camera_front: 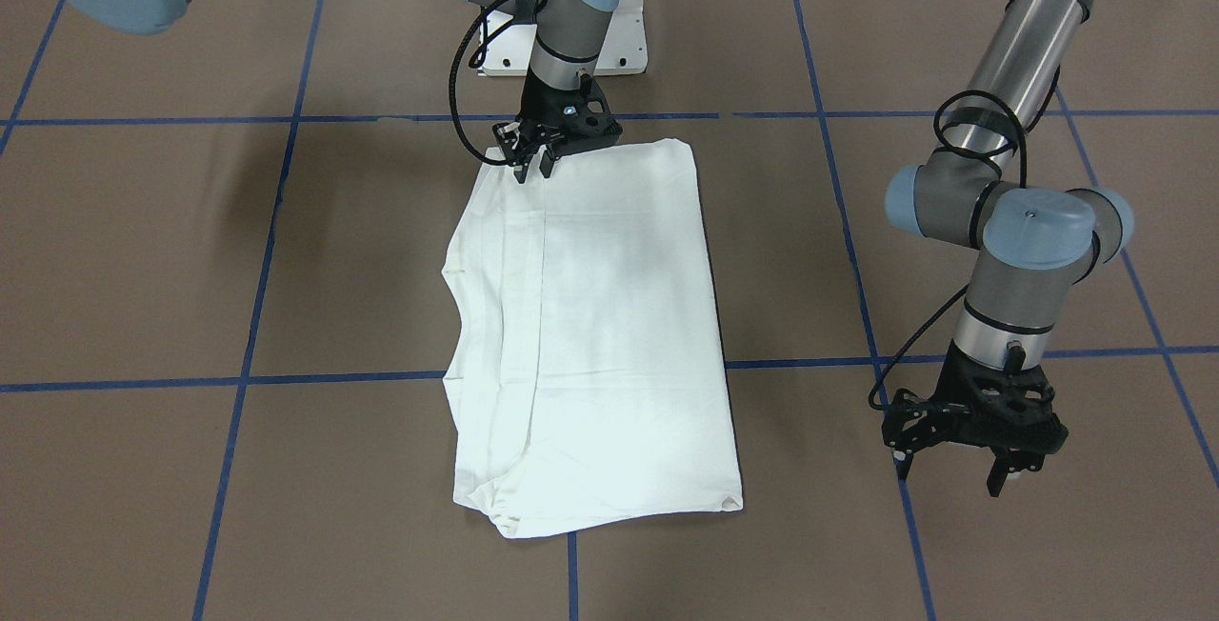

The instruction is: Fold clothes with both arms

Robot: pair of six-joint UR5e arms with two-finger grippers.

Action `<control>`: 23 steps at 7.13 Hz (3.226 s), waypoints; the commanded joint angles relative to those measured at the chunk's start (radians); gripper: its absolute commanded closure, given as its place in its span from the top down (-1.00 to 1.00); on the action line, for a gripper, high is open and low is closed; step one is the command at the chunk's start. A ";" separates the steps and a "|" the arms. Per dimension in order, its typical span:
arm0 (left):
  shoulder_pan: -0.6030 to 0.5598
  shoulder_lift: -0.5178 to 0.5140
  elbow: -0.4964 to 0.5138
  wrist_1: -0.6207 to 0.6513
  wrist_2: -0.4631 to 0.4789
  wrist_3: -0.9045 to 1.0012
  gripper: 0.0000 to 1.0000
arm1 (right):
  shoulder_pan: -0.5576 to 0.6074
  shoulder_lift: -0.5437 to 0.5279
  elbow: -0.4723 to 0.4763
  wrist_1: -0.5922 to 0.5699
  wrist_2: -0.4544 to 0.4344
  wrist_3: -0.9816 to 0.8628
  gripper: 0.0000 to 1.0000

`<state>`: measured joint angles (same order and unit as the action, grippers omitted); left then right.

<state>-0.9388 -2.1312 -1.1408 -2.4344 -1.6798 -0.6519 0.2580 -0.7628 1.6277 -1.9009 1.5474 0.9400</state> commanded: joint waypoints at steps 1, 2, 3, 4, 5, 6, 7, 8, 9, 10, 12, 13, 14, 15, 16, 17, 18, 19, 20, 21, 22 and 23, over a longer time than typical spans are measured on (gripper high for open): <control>0.000 0.005 -0.002 -0.012 0.000 0.000 1.00 | 0.000 -0.004 0.001 -0.004 -0.003 -0.003 -1.00; 0.000 0.005 -0.002 -0.012 0.000 0.000 1.00 | 0.000 -0.009 0.001 -0.004 -0.006 -0.003 -1.00; 0.000 0.005 -0.002 -0.012 0.000 0.000 1.00 | 0.001 -0.003 0.001 0.000 -0.004 -0.003 -1.00; 0.002 0.005 -0.002 -0.012 0.000 0.000 1.00 | 0.001 0.003 0.000 0.011 -0.001 0.014 -0.15; 0.002 0.004 -0.002 -0.012 0.000 0.000 1.00 | 0.000 0.003 -0.002 0.009 0.029 0.023 0.40; 0.002 0.004 -0.002 -0.012 0.000 0.000 1.00 | 0.000 0.005 0.000 0.003 0.039 0.032 0.42; 0.002 0.004 -0.002 -0.012 0.002 0.000 1.00 | 0.000 0.005 0.001 -0.001 0.042 0.033 0.36; 0.002 0.005 -0.002 -0.012 0.002 0.000 1.00 | 0.000 0.004 0.001 -0.001 0.042 0.033 0.16; 0.002 0.005 -0.002 -0.012 0.003 0.000 1.00 | 0.000 0.004 0.000 -0.001 0.042 0.033 -0.08; 0.002 0.005 -0.004 -0.012 0.003 0.000 1.00 | -0.002 0.002 -0.002 -0.003 0.042 0.033 -0.36; 0.002 0.005 -0.004 -0.012 0.003 0.000 1.00 | -0.002 0.004 0.000 -0.003 0.040 0.033 -1.00; 0.002 0.004 -0.002 -0.012 0.003 0.000 1.00 | -0.002 0.004 0.001 -0.003 0.040 0.034 -1.00; 0.002 0.004 -0.004 -0.014 0.003 0.000 1.00 | -0.002 0.002 0.001 -0.007 0.039 0.037 -1.00; 0.002 0.004 -0.004 -0.012 0.003 0.000 1.00 | 0.000 0.002 0.006 -0.017 0.039 0.039 -1.00; 0.002 0.004 -0.004 -0.012 0.003 0.000 1.00 | 0.001 -0.010 0.026 -0.020 0.039 0.039 -1.00; 0.002 0.004 -0.004 -0.014 0.003 0.000 1.00 | 0.001 -0.029 0.065 -0.038 0.039 0.039 -1.00; 0.002 0.004 -0.002 -0.014 0.003 0.000 1.00 | 0.004 -0.068 0.128 -0.050 0.039 0.039 -1.00; 0.002 0.004 -0.002 -0.014 0.003 0.000 1.00 | 0.006 -0.128 0.193 -0.055 0.039 0.039 -1.00; 0.002 0.004 -0.004 -0.014 0.002 -0.002 1.00 | 0.006 -0.174 0.217 -0.055 0.034 0.046 -1.00; 0.003 0.004 -0.002 -0.023 0.002 -0.026 1.00 | 0.006 -0.196 0.219 -0.052 0.033 0.077 -1.00; 0.005 0.004 -0.002 -0.025 0.000 -0.029 1.00 | 0.009 -0.199 0.221 -0.052 0.031 0.101 -1.00; 0.006 0.004 -0.002 -0.025 -0.001 -0.029 1.00 | 0.013 -0.205 0.230 -0.052 0.031 0.121 -1.00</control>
<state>-0.9345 -2.1276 -1.1430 -2.4574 -1.6795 -0.6770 0.2670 -0.9569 1.8479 -1.9530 1.5794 1.0342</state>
